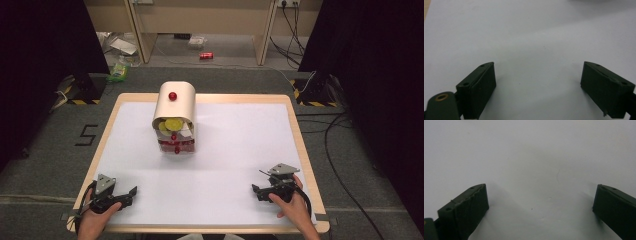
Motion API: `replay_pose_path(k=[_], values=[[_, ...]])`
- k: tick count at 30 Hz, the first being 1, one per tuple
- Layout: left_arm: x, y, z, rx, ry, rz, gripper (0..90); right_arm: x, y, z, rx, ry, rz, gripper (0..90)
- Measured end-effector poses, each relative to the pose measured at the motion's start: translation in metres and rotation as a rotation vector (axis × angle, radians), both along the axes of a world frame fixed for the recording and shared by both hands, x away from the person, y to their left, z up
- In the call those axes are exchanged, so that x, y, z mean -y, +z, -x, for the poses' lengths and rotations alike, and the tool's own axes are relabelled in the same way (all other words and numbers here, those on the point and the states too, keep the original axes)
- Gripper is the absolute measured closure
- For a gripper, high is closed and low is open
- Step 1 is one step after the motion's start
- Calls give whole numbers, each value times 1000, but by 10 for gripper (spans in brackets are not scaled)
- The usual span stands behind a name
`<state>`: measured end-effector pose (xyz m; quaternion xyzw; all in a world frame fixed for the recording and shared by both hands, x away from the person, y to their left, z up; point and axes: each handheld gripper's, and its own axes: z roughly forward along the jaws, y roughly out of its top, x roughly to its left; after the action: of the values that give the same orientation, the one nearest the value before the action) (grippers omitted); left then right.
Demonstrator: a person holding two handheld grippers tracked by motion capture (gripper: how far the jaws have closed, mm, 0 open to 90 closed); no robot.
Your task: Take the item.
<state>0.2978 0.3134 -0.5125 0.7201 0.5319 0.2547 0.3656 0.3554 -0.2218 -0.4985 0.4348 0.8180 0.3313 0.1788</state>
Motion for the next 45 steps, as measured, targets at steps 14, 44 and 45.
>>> replay_pose_path(k=[14, 44, 45], values=[[7, 10, 0, 22, -23, 1, 154, 0, 0, 0, 0, 0, 0, 5], [69, 76, -31, 172, -233, 92, 152, 0, 0, 0, 1, 1, 0, 5], [70, 77, -31, 172, -234, 90, 152, 0, 0, 0, 1, 1, 1, 5]])
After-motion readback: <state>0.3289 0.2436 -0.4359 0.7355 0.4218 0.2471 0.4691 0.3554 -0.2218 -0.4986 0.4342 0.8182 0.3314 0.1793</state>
